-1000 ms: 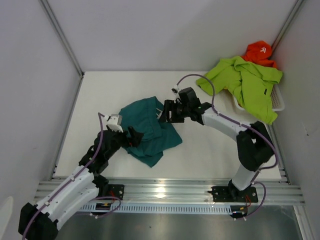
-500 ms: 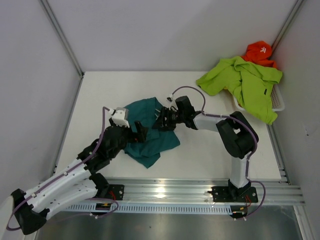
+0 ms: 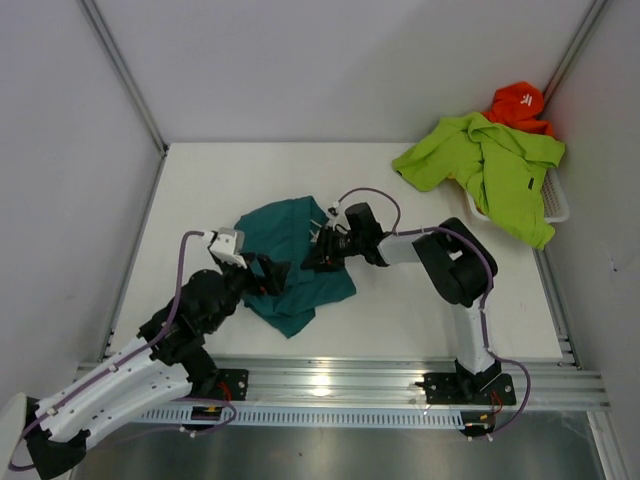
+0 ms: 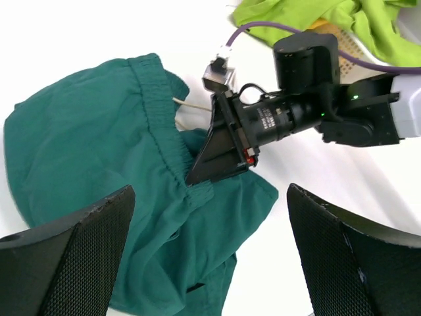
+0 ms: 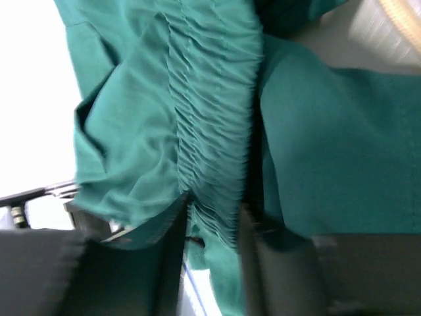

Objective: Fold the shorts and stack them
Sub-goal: Flatten the shorts out

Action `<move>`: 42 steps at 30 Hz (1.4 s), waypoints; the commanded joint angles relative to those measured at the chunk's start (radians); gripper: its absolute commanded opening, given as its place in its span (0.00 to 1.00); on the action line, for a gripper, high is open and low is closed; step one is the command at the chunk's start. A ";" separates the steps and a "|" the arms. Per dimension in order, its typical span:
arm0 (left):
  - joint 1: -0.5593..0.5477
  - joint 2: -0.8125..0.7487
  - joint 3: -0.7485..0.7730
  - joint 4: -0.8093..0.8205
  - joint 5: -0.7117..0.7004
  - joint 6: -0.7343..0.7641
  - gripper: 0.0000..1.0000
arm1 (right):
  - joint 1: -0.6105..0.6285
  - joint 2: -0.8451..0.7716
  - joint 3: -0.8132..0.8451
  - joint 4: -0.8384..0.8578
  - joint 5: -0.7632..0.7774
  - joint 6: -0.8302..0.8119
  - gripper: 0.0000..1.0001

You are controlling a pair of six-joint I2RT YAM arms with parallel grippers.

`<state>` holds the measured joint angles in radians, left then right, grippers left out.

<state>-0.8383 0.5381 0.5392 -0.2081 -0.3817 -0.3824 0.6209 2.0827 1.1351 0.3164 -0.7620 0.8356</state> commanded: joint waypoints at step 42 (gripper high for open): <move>-0.280 0.358 -0.220 0.727 -0.145 0.582 0.00 | 0.065 -0.616 0.025 -0.473 0.035 -0.044 0.12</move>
<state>-1.1248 0.8970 0.3191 0.4782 -0.6209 0.2264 0.6907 1.5105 1.1763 -0.1814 -0.6716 0.7918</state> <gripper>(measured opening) 0.003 0.107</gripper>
